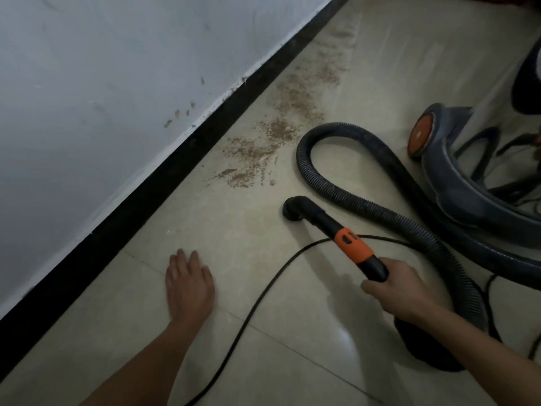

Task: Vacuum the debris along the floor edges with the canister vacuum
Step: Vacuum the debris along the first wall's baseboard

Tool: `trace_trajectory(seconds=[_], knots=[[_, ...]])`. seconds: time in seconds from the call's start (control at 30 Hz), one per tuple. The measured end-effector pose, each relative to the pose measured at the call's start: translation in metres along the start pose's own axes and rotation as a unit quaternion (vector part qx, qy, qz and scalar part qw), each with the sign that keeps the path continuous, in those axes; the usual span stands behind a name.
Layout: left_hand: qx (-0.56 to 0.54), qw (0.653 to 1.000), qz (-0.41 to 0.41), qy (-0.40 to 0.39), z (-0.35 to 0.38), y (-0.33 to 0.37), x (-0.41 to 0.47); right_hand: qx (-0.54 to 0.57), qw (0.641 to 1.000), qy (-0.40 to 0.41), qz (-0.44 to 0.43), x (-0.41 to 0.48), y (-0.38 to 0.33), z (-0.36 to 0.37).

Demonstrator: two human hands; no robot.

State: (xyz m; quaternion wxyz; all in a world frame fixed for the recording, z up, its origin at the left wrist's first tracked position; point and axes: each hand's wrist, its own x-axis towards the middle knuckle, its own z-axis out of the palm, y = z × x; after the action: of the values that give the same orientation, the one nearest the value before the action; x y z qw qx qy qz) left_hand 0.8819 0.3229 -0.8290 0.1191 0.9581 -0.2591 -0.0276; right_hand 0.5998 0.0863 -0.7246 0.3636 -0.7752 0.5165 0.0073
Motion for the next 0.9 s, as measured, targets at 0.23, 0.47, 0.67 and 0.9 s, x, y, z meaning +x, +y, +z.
trace_trajectory(seconds=[0.23,0.47,0.67,0.9], knots=[[-0.002,1.0,0.001,0.025,0.005,-0.001,-0.005,0.063,0.997,0.042,0.011,0.061,-0.063,0.026],[0.004,1.0,-0.001,0.019,0.006,-0.002,-0.006,0.061,0.997,-0.019,-0.044,0.084,-0.082,0.041],[-0.002,1.0,-0.014,0.01,0.007,-0.003,-0.004,0.08,0.993,-0.055,-0.061,0.095,-0.097,0.055],[0.002,1.0,-0.017,0.006,0.006,-0.003,-0.004,0.117,0.991,-0.021,-0.055,0.113,-0.133,0.07]])
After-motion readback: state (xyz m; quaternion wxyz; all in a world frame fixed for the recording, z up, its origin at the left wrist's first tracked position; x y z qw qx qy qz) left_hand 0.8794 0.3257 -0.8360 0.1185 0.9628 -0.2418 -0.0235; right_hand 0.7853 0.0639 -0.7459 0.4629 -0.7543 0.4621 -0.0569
